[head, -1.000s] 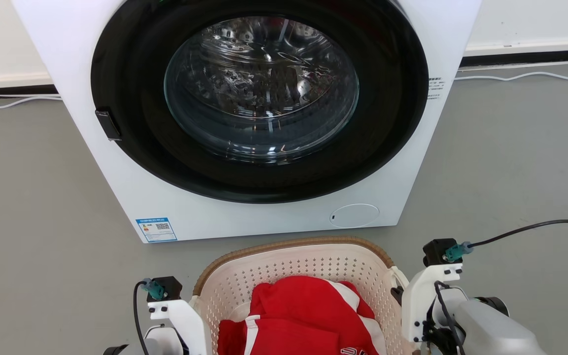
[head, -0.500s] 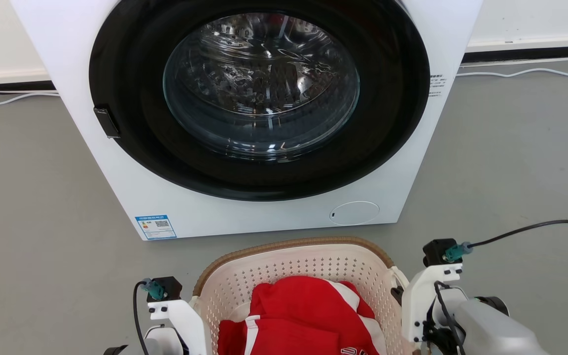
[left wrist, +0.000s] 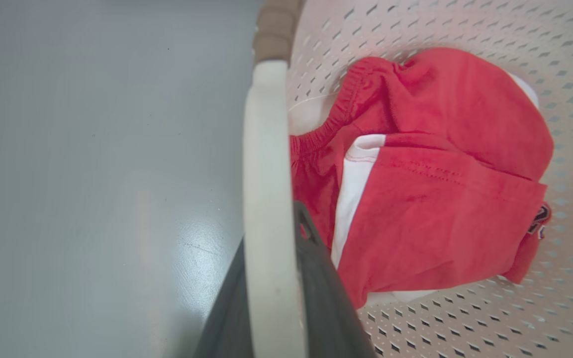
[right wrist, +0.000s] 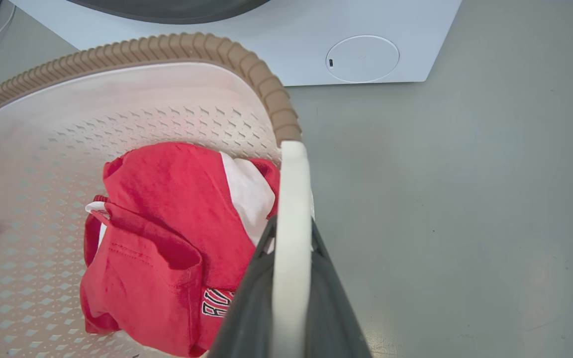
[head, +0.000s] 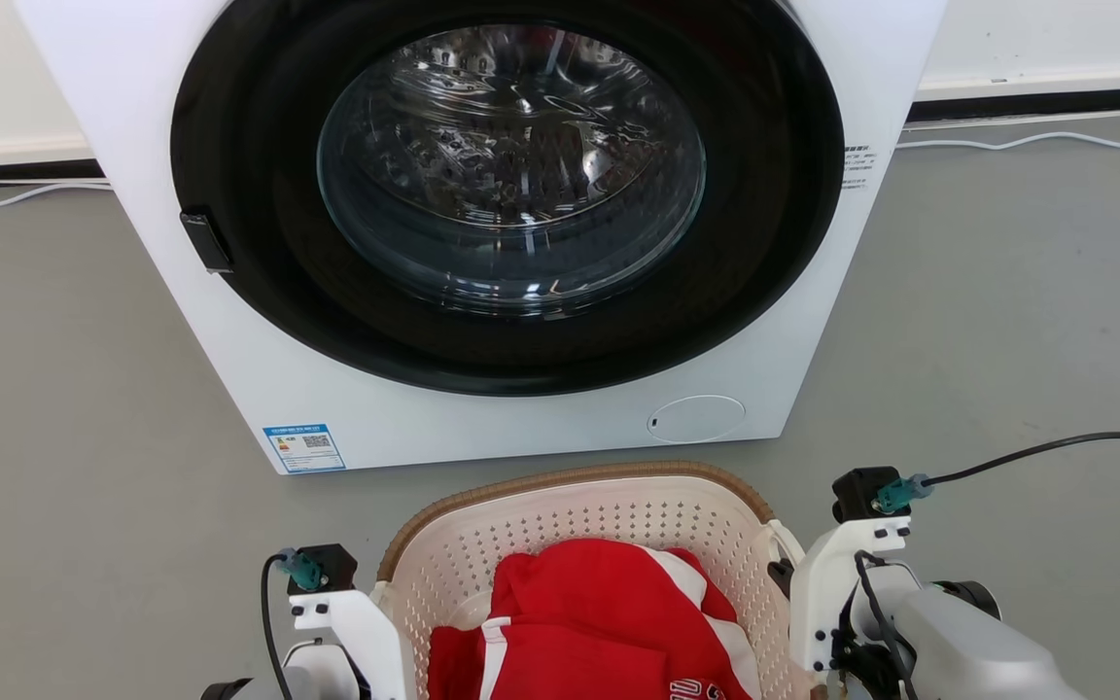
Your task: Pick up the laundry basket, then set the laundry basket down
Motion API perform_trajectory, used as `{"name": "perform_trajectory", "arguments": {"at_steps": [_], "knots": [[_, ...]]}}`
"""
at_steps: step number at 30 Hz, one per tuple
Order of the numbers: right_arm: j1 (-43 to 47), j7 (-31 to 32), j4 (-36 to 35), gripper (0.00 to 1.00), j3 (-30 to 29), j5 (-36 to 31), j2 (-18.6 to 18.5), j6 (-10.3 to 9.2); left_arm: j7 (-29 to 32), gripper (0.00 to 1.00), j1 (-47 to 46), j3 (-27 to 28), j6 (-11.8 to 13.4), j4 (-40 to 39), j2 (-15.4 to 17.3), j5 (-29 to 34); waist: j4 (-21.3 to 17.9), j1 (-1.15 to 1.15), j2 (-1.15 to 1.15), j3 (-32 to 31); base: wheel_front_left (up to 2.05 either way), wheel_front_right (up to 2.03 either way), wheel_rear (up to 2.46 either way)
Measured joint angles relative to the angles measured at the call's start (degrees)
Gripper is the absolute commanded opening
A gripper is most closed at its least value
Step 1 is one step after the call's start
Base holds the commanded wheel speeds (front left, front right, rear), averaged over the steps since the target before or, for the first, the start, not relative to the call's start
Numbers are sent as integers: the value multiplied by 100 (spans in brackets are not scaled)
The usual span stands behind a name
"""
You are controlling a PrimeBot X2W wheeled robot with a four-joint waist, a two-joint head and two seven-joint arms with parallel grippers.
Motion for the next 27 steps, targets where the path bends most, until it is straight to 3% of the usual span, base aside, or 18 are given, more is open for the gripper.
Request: {"name": "perform_trajectory", "arguments": {"at_steps": [14,27], "knots": [[-86,-201,9,0,219,211,-5,0,-168,0,-144,-129,-1,20,22,-84,9,0,0,322,0,0,0],[-510,-750,-1,0,372,291,30,0,-820,0,-619,-214,-2,13,176,-109,13,0,0,1194,0,0,0]]}}
